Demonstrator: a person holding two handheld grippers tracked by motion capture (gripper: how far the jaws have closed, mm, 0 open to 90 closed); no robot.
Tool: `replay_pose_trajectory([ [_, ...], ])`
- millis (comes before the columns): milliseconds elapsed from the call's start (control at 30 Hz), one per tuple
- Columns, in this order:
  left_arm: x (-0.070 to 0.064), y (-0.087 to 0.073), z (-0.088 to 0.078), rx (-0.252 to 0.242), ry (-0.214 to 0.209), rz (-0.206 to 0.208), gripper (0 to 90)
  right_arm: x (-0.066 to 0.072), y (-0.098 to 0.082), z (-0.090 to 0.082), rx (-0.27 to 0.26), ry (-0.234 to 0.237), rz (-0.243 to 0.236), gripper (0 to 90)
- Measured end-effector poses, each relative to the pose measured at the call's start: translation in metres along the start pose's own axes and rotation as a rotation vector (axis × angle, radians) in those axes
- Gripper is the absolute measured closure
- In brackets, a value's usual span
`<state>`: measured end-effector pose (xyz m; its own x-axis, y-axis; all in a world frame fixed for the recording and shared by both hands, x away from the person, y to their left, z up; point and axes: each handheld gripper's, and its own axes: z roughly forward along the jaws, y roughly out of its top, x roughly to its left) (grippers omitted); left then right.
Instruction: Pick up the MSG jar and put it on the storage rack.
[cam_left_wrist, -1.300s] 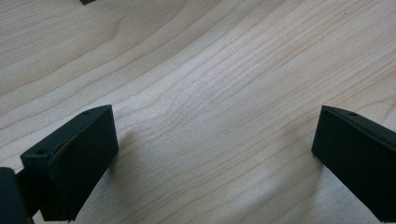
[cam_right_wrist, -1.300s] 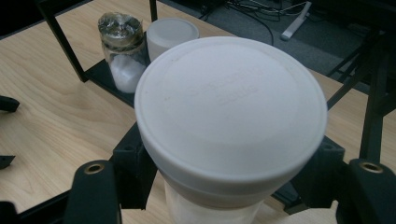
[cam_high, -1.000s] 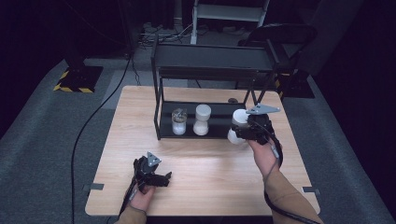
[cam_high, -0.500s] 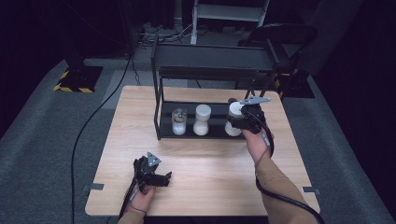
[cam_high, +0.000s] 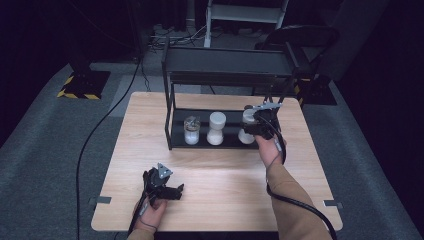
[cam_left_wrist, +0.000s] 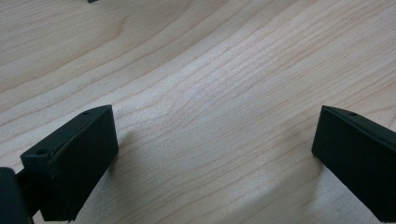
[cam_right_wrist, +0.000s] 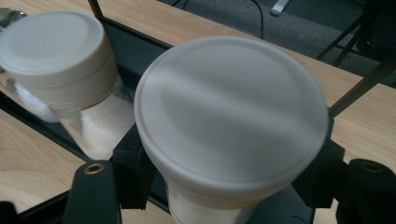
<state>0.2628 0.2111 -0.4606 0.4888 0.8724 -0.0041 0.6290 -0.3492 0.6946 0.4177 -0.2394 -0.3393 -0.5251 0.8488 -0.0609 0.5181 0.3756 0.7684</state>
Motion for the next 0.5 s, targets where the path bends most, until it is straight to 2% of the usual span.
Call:
replay_pose_trajectory([
  [367, -0.001, 0.0, 0.0, 0.001, 0.005, -0.001, 0.0, 0.0, -0.004, 0.024, 0.033, -0.013, 0.021, 33.4],
  [500, -0.001, 0.0, 0.0, 0.001, 0.006, -0.003, 0.0, -0.001, -0.008, 0.027, 0.024, -0.01, 0.032, 33.4],
])
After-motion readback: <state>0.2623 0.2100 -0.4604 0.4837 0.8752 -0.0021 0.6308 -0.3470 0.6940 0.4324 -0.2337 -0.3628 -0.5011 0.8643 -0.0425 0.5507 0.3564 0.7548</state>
